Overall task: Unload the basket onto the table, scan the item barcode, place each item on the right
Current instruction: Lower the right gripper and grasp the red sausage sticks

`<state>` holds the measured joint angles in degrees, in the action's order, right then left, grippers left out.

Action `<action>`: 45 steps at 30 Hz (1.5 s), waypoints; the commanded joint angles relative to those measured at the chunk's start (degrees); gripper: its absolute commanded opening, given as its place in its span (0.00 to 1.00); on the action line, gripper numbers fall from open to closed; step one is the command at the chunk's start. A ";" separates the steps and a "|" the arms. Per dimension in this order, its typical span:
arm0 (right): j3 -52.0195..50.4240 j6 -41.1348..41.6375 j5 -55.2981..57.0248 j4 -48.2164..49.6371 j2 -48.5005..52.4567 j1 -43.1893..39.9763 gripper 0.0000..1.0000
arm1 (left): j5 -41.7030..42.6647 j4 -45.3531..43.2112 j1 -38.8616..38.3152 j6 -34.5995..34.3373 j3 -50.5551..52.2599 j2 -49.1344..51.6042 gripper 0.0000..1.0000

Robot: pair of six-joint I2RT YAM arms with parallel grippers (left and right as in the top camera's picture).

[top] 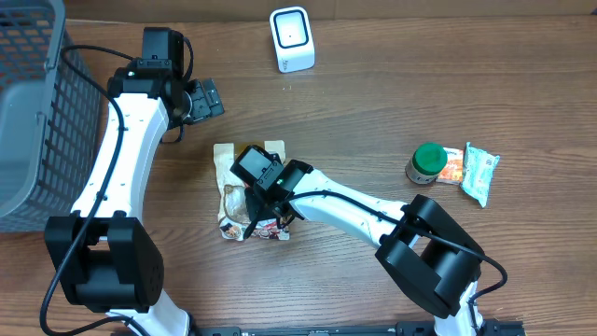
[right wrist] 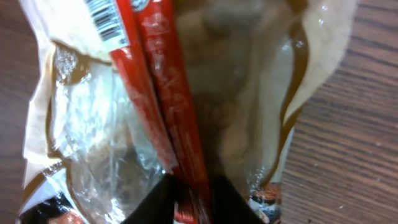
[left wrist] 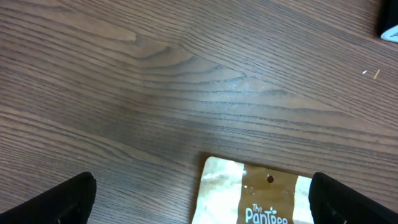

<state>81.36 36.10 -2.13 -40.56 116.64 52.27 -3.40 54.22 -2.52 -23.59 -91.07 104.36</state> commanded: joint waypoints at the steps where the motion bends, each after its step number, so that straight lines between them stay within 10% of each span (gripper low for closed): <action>1: -1.11 -0.07 0.37 -0.02 0.42 0.17 0.16 | 0.26 -0.11 -0.13 -0.39 -1.01 -0.96 1.00; 10: -1.11 -0.09 0.39 -0.52 0.42 0.11 0.24 | 0.26 -0.11 -0.13 -0.42 -1.01 -0.96 1.00; 14: -1.11 -0.07 0.37 -0.79 0.42 0.11 0.06 | 0.26 -0.11 -0.13 -0.42 -1.01 -0.96 1.00; 23: -1.11 -0.09 0.39 -2.58 0.39 0.11 0.04 | 0.26 -0.11 -0.13 -0.42 -1.01 -0.96 1.00; 35: -1.11 -0.09 0.39 -2.47 0.39 0.11 0.34 | 0.26 -0.11 -0.13 -0.39 -1.01 -0.96 1.00; 39: -1.09 -0.70 0.59 -2.62 0.42 0.11 0.04 | 0.26 -0.11 -0.13 -0.42 -1.01 -0.96 1.00; 45: 0.57 -6.51 1.29 -3.58 0.37 0.07 0.04 | 0.26 -0.11 -0.13 -0.42 -1.01 -0.96 1.00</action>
<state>81.41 33.06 -2.17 -43.18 116.62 52.23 -3.40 54.24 -2.52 -23.59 -91.07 104.36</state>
